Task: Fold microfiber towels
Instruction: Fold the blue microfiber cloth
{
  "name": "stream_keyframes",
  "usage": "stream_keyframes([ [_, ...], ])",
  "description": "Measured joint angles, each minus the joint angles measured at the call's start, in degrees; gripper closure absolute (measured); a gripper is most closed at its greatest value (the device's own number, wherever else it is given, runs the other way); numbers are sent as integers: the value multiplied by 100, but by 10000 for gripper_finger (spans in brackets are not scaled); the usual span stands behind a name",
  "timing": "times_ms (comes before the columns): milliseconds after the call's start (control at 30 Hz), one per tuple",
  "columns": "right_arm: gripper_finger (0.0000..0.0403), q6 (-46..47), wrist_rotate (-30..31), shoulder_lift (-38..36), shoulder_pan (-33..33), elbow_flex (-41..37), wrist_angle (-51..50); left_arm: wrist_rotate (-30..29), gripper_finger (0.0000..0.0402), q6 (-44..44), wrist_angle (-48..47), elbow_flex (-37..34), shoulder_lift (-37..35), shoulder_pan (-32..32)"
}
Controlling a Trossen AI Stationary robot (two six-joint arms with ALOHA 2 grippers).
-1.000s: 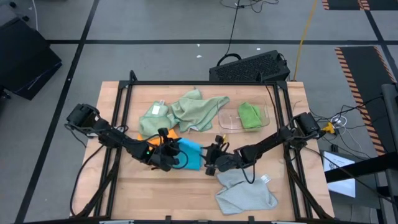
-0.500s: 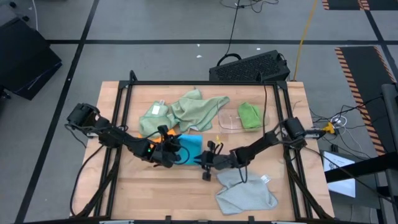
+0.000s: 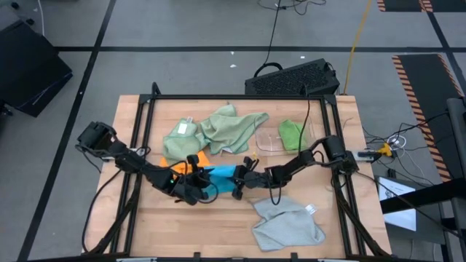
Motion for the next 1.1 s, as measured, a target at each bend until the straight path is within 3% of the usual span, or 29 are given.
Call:
stream_keyframes([
  [467,396,-124,3,-290,31,-2,-267,676,392,-513,77,-2,542,-198],
  [667,334,-304,-49,-995,108,-2,-1418,544,392,-584,41,0,568,-198],
  [833,301,-345,-509,-1409,232,-2,-2032,460,392,-564,83,0,568,-195],
  [967,311,-479,-614,-1404,356,-2,-1844,457,392,-610,130,0,568,-198],
  [1100,343,-382,-932,-929,332,2,-1290,457,392,-653,219,0,568,-198],
])
